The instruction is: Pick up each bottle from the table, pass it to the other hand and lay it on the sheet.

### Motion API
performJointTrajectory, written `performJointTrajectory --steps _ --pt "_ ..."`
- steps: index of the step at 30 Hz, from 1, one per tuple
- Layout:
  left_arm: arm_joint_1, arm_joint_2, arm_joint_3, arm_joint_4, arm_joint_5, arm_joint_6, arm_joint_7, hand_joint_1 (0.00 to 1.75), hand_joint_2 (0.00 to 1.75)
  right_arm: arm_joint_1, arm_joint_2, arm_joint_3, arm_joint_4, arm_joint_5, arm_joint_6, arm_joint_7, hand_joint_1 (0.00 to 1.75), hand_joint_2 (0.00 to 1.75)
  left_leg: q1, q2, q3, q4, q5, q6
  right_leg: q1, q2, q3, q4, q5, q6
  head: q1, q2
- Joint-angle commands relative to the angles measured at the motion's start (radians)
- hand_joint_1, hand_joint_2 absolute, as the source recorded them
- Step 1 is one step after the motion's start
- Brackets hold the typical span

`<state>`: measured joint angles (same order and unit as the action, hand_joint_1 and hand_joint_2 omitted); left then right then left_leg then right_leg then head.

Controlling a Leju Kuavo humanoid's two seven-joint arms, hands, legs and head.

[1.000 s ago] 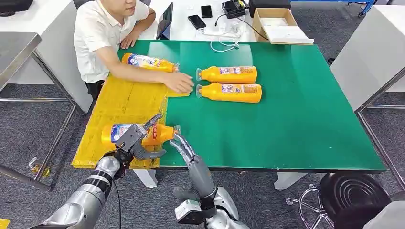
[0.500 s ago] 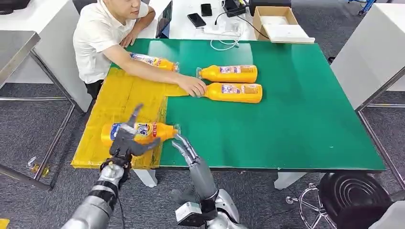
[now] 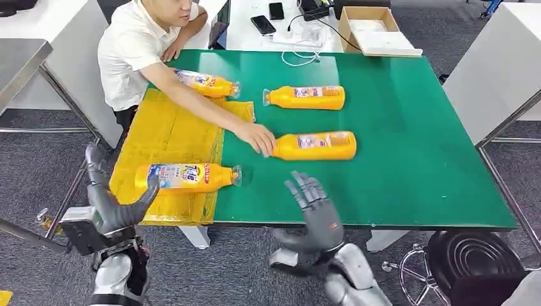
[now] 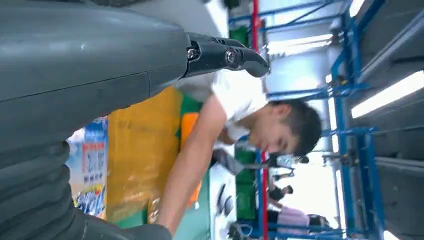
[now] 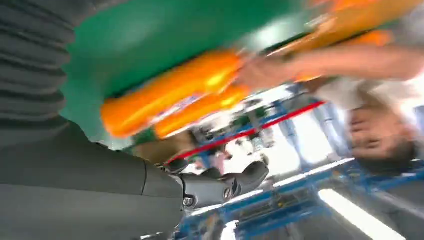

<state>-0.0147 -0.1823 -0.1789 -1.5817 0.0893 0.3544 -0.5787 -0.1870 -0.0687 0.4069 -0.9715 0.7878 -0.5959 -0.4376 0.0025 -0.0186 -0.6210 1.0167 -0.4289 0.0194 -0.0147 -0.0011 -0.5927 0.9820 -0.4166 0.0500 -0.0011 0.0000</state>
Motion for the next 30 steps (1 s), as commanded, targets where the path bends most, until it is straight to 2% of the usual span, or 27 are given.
performJointTrajectory --steps 1,6,9,15,18,20,26,30 --pt "0.071 0.035 -0.037 -0.204 0.073 -0.019 -0.008 0.0 1.75 -0.161 -0.03 -0.206 0.306 0.094 -0.012 0.024 0.0 1.75 -0.001 0.004 0.003 0.0 -0.001 -0.001 -0.001 0.002 0.002 0.0 0.0 -0.001 -0.001 0.0" --pt "0.054 0.048 -0.076 -0.156 0.13 -0.087 0.049 0.0 1.75 -0.208 -0.066 -0.212 0.412 0.179 0.017 0.123 0.0 1.75 0.0 0.003 0.007 -0.001 -0.002 -0.001 0.0 0.001 0.006 -0.001 -0.001 -0.002 -0.001 0.0" --pt "0.053 0.059 -0.089 -0.143 0.104 -0.088 0.049 0.0 1.75 -0.247 -0.091 -0.2 0.482 0.24 0.04 0.195 0.0 1.75 -0.001 0.002 0.003 -0.001 0.0 0.0 0.0 0.001 0.002 0.0 0.0 0.0 0.0 0.0" --pt "0.046 0.07 -0.116 -0.137 0.058 -0.089 0.041 0.0 1.75 -0.32 -0.107 -0.193 0.525 0.291 0.07 0.214 0.0 1.75 -0.001 0.004 0.005 0.0 -0.001 0.0 0.0 0.003 0.003 0.0 0.0 -0.001 0.0 0.0" --pt "0.019 0.06 -0.135 -0.107 0.062 -0.093 0.047 0.0 1.75 -0.379 -0.085 -0.207 0.572 0.274 0.15 0.217 0.0 1.75 -0.001 0.003 0.002 0.0 0.0 0.0 -0.001 0.002 0.001 0.0 0.0 -0.001 0.0 0.0" --pt "-0.011 0.06 -0.152 -0.074 0.062 -0.095 0.065 0.0 1.75 -0.416 -0.084 -0.18 0.606 0.315 0.191 0.281 0.0 1.75 -0.001 0.003 0.002 0.0 0.0 0.0 -0.001 0.002 0.001 0.001 0.001 -0.001 0.0 0.0" --pt "-0.004 0.07 -0.155 -0.081 0.058 -0.087 0.067 0.0 1.75 -0.433 -0.076 -0.161 0.619 0.355 0.183 0.346 0.0 1.75 0.0 0.004 0.005 -0.001 -0.001 -0.001 0.0 0.003 0.003 0.0 0.0 -0.001 -0.001 0.0" --pt "-0.003 0.071 -0.155 -0.081 0.058 -0.087 0.067 0.0 1.75 -0.435 -0.078 -0.161 0.62 0.356 0.186 0.346 0.0 1.75 -0.001 0.002 0.003 -0.001 0.0 0.0 0.0 0.001 0.002 0.0 0.0 0.0 0.0 0.0"
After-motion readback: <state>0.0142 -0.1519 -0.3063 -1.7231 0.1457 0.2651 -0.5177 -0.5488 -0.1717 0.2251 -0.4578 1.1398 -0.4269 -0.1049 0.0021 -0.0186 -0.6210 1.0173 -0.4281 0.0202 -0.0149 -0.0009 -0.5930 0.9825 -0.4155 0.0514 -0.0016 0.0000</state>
